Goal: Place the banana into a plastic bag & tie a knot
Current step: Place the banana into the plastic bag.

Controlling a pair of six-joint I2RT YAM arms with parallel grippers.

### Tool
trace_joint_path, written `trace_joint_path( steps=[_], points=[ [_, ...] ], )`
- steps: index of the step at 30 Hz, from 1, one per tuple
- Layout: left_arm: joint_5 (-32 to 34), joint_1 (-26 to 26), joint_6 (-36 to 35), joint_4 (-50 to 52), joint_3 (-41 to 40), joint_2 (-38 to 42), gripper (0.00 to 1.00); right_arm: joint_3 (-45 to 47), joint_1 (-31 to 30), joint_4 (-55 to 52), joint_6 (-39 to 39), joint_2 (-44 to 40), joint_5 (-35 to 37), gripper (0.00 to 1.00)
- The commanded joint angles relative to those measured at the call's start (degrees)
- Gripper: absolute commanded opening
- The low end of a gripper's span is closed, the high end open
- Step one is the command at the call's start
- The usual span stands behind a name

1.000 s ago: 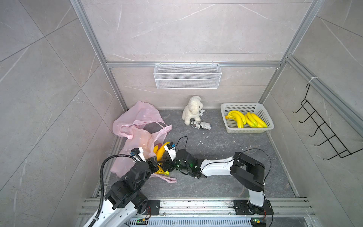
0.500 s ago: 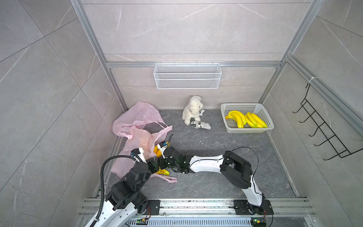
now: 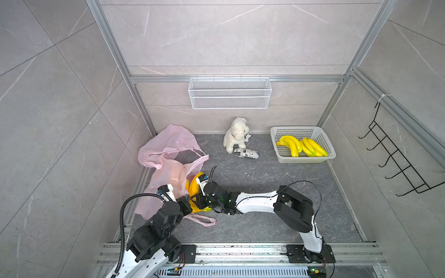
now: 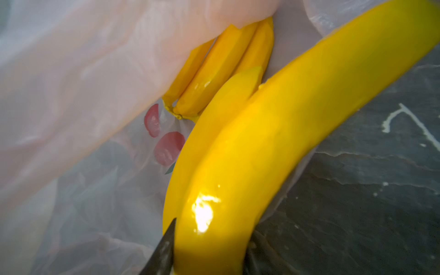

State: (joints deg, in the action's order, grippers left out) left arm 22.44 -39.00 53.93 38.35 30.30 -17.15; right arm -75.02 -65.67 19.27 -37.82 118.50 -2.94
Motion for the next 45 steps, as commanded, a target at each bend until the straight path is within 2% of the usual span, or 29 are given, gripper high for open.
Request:
trace_joint_path(
  steps=[1,5,11,18,22,24,26,29,32,35,40,45],
  points=[
    [1.19,-0.28,-2.1,-0.19,2.77,-0.51,0.0,2.98,-0.34,10.51,-1.63,-4.09,-4.93,0.15],
    [0.77,-0.28,-3.81,-0.45,4.82,-0.87,0.0,5.08,-0.74,20.14,-3.9,-4.59,-11.2,0.06],
    [-0.85,-0.28,-4.23,-2.11,5.5,1.2,0.0,2.24,-1.73,27.17,-4.86,-1.14,-15.84,0.06],
    [-1.7,-0.26,-1.44,-5.03,1.96,6.75,0.0,-13.44,-1.66,29.89,-7.65,13.02,-17.98,0.05],
    [-1.24,-0.28,0.09,-5.52,0.19,9.67,0.0,-24.16,-1.91,27.15,-9.05,20.34,-17.81,0.06],
    [-0.18,-0.28,0.32,-4.29,0.37,10.73,0.0,-27.08,-2.0,25.41,-9.63,22.14,-17.82,0.12],
    [1.17,-0.28,0.0,-2.51,1.07,11.62,0.0,-27.5,-2.42,21.58,-8.97,22.09,-17.56,0.36],
    [3.45,-0.28,-0.19,1.18,2.34,12.46,0.0,-20.48,-2.56,19.88,-6.83,18.07,-14.43,0.65],
    [5.41,-0.28,0.11,3.27,2.5,13.78,0.0,-10.26,-1.79,22.03,-6.53,12.33,-12.08,0.74],
    [7.16,-0.35,0.92,4.23,1.96,14.58,0.0,-1.92,-1.48,22.6,-4.86,6.22,-10.36,0.79],
    [8.15,-0.37,0.74,4.73,2.07,13.1,0.0,9.5,-1.51,22.42,-1.64,-3.77,-8.89,0.82],
    [8.24,-0.33,-0.47,4.68,2.3,10.57,0.0,18.37,-1.39,15.84,6.51,-14.05,-5.73,0.82]
  ],
)
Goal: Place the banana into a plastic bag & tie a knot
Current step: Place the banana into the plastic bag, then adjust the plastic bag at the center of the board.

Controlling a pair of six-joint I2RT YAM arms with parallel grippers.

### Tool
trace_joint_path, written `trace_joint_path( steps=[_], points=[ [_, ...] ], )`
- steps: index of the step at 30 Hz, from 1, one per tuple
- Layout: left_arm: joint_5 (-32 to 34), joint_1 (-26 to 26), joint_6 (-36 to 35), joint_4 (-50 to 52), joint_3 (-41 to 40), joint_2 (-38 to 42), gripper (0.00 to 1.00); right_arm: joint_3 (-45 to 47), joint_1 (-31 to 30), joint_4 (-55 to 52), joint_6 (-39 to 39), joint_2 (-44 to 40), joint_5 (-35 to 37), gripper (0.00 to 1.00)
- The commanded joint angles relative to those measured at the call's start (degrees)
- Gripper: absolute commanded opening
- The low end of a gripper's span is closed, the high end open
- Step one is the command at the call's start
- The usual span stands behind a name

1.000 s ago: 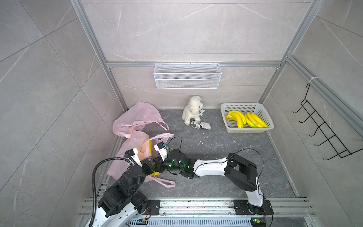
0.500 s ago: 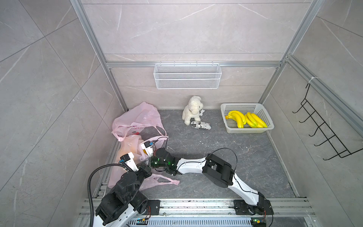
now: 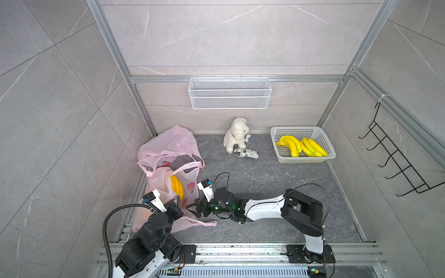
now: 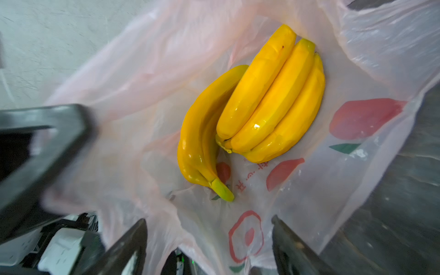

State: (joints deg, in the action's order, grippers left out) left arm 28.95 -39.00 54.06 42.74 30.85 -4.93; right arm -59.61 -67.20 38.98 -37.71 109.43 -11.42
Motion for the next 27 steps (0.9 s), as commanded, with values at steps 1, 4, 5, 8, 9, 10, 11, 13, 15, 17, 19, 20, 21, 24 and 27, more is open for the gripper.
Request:
trace_joint_path(
  steps=[1,4,5,8,9,10,11,13,15,17,19,20,21,24,27],
  points=[
    [1.59,-0.37,-0.81,0.12,1.7,-2.12,0.0,4.62,0.13,-5.58,8.24,-7.27,3.2,0.82],
    [1.3,-0.37,-1.12,-0.62,1.24,-3.36,0.0,9.25,0.06,-10.02,13.86,-14.16,3.93,0.82],
    [1.12,-0.37,-1.15,-0.92,1.05,-3.79,0.0,10.48,0.05,-11.63,15.97,-16.41,3.0,0.82],
    [0.67,-0.36,-1.16,-1.62,0.65,-4.79,0.0,12.22,-0.48,-17.39,21.59,-21.29,0.5,0.8],
    [0.55,-0.33,-1.15,-1.96,0.63,-4.91,0.0,12.51,-1.01,-19.56,23.64,-22.48,-0.15,0.79],
    [0.5,-0.36,-1.22,-2.29,0.46,-5.0,0.0,12.57,-1.64,-21.83,25.61,-23.45,-0.29,0.78],
    [0.5,-0.34,-1.24,-2.48,0.41,-5.0,0.0,12.59,-2.14,-23.83,27.2,-24.01,-0.32,0.77],
    [0.59,-0.37,-1.23,-2.66,0.37,-5.16,0.0,12.46,-3.29,-27.13,30.02,-24.69,0.1,0.75],
    [0.58,-0.33,-1.24,-2.53,0.42,-5.31,0.0,12.4,-4.21,-28.49,31.3,-24.7,1.32,0.74],
    [0.47,-0.31,-1.23,-2.49,0.36,-5.35,0.0,12.29,-4.67,-28.93,32.03,-23.97,1.82,0.73],
    [0.5,-0.33,-1.24,-2.5,0.37,-5.35,0.0,11.43,-5.38,-29.69,32.87,-22.46,2.56,0.72],
    [0.41,-0.37,-1.18,-2.51,0.49,-5.35,0.0,11.13,-5.75,-29.75,33.04,-21.73,3.01,0.72],
    [0.45,-0.36,-1.2,-2.55,0.46,-5.4,0.0,10.86,-6.0,-29.44,32.97,-20.94,3.36,0.71],
    [0.48,-0.36,-1.15,-2.49,0.43,-5.43,0.0,9.65,-6.36,-29.09,32.93,-18.68,4.55,0.63],
    [0.35,-0.3,-1.16,-2.34,0.65,-5.44,0.0,8.66,-6.47,-29.14,33.26,-16.83,6.42,0.59]
  ],
)
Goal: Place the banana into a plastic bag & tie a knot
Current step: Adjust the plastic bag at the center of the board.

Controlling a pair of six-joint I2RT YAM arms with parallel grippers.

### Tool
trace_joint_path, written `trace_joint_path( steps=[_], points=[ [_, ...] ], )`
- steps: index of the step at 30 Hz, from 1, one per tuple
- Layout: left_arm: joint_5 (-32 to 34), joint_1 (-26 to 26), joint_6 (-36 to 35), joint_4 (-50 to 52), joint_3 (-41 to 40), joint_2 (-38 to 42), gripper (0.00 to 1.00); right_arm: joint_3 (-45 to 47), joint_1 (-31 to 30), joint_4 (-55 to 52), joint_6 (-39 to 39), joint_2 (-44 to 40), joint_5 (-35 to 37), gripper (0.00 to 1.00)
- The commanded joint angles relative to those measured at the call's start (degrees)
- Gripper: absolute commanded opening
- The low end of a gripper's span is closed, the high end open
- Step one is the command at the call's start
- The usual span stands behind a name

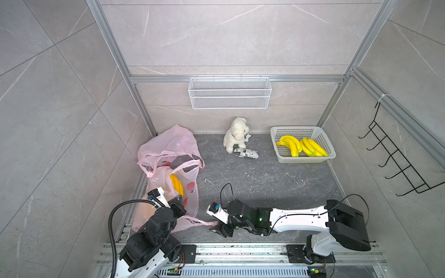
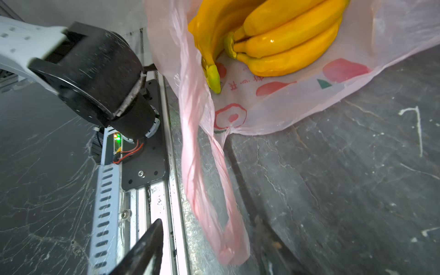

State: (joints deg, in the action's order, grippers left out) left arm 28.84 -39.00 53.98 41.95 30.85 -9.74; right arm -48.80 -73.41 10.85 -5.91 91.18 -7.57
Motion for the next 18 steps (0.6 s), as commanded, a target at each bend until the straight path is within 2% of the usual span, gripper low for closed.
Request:
trace_joint_path(
  steps=[1,5,10,14,18],
  points=[
    [0.43,-0.32,-1.07,-1.61,0.68,-0.63,0.0,-2.34,-0.26,-0.86,1.56,1.88,3.03,0.57],
    [0.43,-0.35,-1.15,-1.41,0.81,-0.72,0.0,-2.86,-0.28,-0.69,1.74,2.87,4.11,0.4],
    [0.42,-0.3,-1.23,-1.52,0.69,-1.14,0.0,-3.26,-0.26,-1.6,1.55,2.7,5.9,0.02],
    [0.26,-0.29,-2.09,-1.91,0.71,-3.33,0.0,-2.27,-0.28,-4.32,1.37,-2.94,11.53,0.0],
    [-2.78,-0.29,-5.98,-8.38,0.18,-9.99,0.0,-4.78,-0.29,-14.96,2.59,-13.31,20.46,0.0]
  ],
)
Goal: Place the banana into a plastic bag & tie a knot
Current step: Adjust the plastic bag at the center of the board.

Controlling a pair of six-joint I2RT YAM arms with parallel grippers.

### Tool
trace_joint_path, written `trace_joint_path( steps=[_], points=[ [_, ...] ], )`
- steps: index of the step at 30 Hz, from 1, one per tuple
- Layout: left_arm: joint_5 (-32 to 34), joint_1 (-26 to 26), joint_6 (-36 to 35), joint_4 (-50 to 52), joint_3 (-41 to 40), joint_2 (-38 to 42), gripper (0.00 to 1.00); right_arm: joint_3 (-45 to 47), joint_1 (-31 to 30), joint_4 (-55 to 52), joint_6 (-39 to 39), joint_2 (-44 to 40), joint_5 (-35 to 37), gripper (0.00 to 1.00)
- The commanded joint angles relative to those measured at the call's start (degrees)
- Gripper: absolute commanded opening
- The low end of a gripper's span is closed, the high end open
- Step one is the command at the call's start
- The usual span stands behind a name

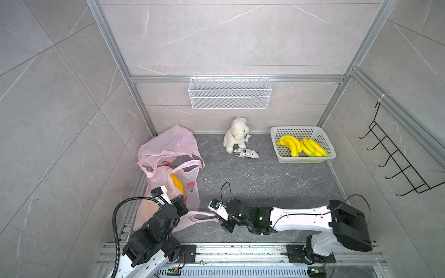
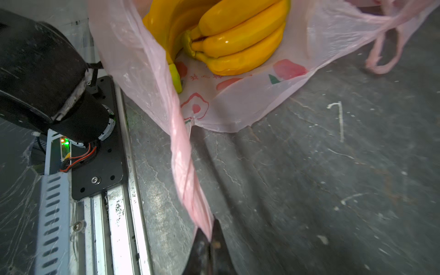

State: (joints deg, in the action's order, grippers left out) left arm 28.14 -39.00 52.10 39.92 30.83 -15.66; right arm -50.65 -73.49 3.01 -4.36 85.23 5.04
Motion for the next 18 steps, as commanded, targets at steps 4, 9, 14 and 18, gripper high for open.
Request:
trace_joint_path(
  steps=[4,9,14,18],
  points=[
    [-11.72,1.48,-9.13,-18.03,0.62,-18.89,0.0,-7.53,-0.41,-16.55,1.82,-15.17,10.52,0.0],
    [-31.83,6.26,-12.6,-38.14,3.96,-38.83,0.0,-10.91,-3.05,-23.16,2.38,-21.98,15.72,0.0],
    [-43.19,6.04,-15.52,-49.17,14.91,-57.59,0.0,-13.48,-5.91,-27.11,2.11,-24.23,20.44,0.0],
    [-49.98,5.19,-19.03,-49.23,27.66,-69.04,0.0,-14.12,-8.96,-26.7,1.9,-24.88,24.29,0.0]
  ],
)
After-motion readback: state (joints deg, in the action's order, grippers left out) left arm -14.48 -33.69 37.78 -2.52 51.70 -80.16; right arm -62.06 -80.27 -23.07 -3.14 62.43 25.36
